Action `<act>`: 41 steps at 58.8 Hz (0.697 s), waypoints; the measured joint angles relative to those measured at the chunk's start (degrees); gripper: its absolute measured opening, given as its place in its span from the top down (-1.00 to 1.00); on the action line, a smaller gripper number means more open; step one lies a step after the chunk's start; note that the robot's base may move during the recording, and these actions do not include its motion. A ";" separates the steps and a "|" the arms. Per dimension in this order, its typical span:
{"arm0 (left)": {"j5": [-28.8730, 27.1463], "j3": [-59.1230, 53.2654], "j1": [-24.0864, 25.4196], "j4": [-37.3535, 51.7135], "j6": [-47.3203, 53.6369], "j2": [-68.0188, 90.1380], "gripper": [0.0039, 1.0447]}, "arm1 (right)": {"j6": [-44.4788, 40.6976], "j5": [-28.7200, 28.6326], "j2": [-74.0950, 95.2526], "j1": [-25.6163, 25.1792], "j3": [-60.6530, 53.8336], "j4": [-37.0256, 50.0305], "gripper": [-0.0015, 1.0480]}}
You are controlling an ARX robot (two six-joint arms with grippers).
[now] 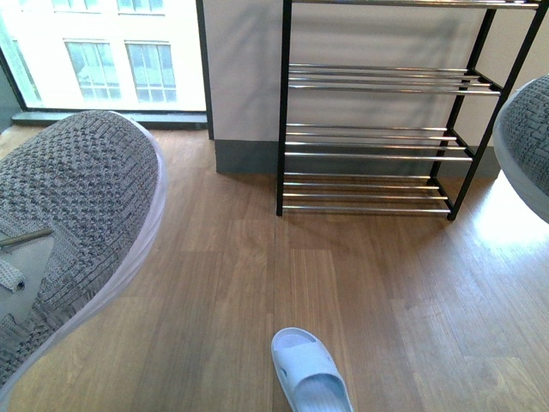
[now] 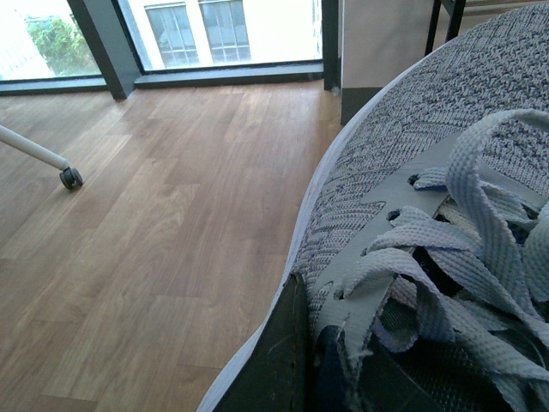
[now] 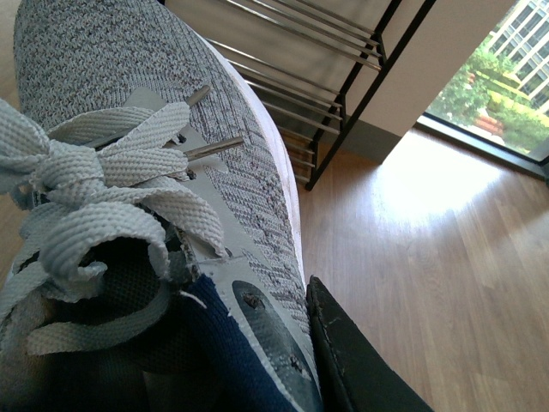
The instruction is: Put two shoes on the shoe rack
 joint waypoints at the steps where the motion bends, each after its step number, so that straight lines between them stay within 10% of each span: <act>1: -0.02 0.00 0.00 -0.02 -0.02 0.00 0.98 | 0.00 0.00 0.00 0.00 0.00 0.00 0.97; 41: -0.52 0.00 0.00 0.00 0.00 -0.09 0.98 | 0.02 -0.81 -0.07 0.24 -0.02 0.00 0.97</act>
